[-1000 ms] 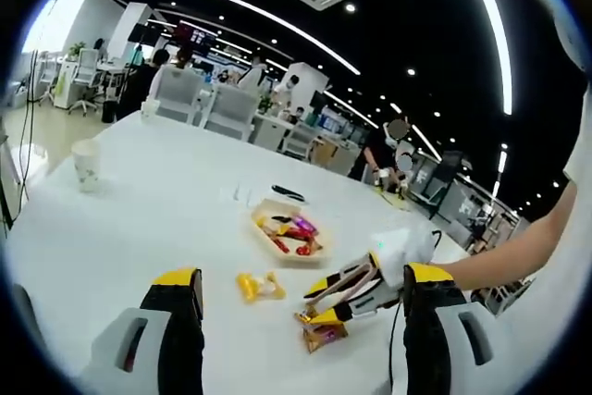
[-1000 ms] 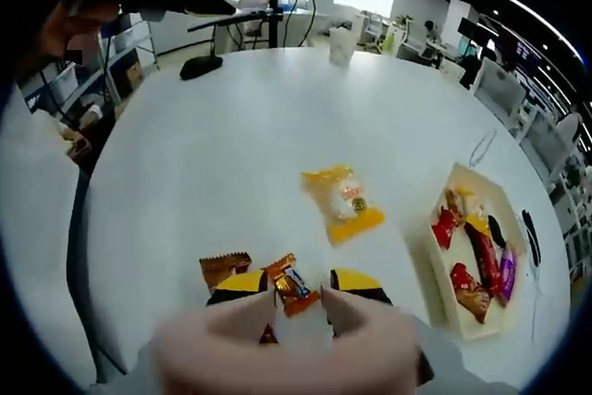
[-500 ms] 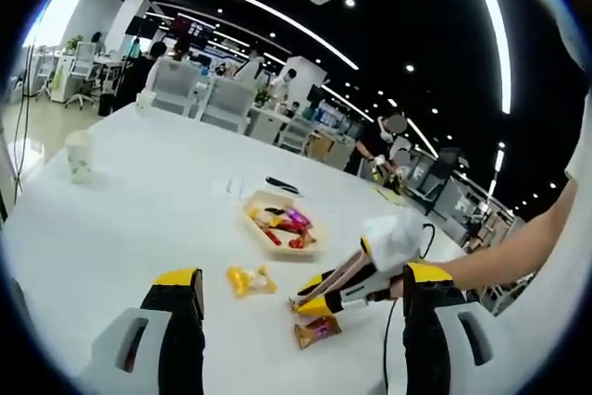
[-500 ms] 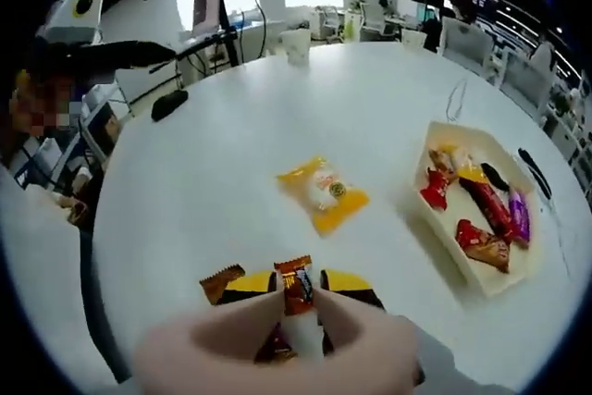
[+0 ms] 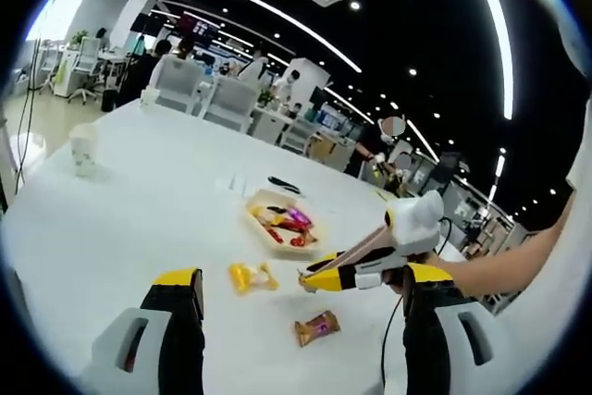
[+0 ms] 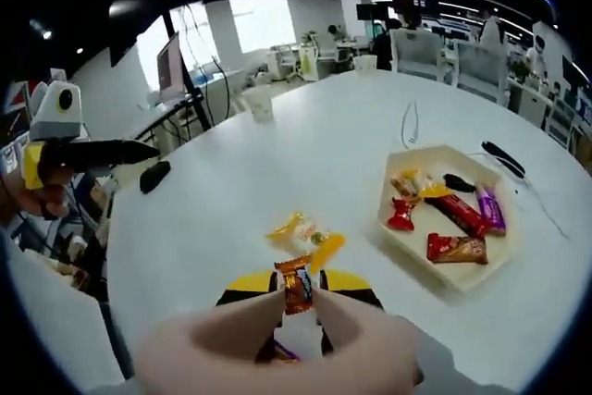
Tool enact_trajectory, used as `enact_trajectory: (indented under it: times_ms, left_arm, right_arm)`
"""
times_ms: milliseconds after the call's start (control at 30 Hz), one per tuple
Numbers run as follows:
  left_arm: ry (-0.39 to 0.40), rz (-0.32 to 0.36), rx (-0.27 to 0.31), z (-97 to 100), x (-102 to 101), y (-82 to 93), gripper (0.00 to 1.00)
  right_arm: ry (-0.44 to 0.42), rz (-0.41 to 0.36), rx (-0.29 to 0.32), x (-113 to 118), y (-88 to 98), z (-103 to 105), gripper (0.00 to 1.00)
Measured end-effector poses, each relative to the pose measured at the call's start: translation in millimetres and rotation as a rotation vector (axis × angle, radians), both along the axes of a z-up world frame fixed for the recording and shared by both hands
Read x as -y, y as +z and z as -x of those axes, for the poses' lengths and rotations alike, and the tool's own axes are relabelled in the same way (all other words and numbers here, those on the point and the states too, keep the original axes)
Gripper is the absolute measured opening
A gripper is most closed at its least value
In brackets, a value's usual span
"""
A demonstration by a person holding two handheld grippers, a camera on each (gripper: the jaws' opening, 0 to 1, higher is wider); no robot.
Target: Place the target food into the container with the food tongs after gripping and lifting it, then release it inside without dropping or visibly crushing the food.
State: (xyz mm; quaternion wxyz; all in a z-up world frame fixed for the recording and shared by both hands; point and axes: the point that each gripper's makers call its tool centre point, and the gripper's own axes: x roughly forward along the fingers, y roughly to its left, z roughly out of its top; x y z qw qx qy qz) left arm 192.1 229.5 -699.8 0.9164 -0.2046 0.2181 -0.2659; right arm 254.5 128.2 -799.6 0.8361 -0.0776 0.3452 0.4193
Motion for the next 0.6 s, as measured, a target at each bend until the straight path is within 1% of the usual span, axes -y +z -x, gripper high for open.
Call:
enact_trajectory:
  times_ms: [100, 167, 267, 333, 367, 433, 500, 567, 600]
  left_arm:
    - [-0.002, 0.002, 0.014, -3.5, 0.3, 4.1, 0.89]
    - [0.000, 0.005, 0.014, -5.4, -0.7, 4.1, 0.90]
    - [-0.001, 0.005, 0.014, -5.9, -1.1, 3.9, 0.90]
    - [-0.006, 0.002, 0.011, -5.4, -0.9, 2.7, 0.90]
    - [-0.008, 0.001, 0.008, -5.6, -0.9, 2.1, 0.90]
    - [-0.010, 0.002, 0.005, -5.9, -0.6, 2.4, 0.90]
    - [-0.017, 0.008, 0.006, -6.3, 0.9, 5.4, 0.91]
    - [-0.031, -0.001, 0.025, -5.9, 3.5, 11.1, 0.91]
    - [-0.034, -0.003, 0.024, -5.6, 3.6, 11.2, 0.91]
  right_arm:
    - [0.002, 0.003, 0.014, 2.4, 4.5, -0.2, 0.17]
    - [-0.012, 0.000, 0.032, 6.0, 10.9, -4.0, 0.17]
    - [-0.056, -0.028, 0.031, 13.2, 19.0, -11.3, 0.17]
    - [-0.072, -0.033, 0.033, 17.3, 22.7, -13.4, 0.17]
    - [-0.087, -0.040, 0.042, 20.6, 26.2, -15.4, 0.18]
    - [-0.104, -0.052, 0.035, 23.9, 28.3, -16.7, 0.18]
    - [-0.128, -0.069, 0.026, 27.8, 30.0, -17.3, 0.18]
    - [-0.138, -0.073, 0.033, 30.3, 34.3, -17.1, 0.18]
    - [-0.147, -0.082, 0.038, 31.0, 37.3, -17.8, 0.18]
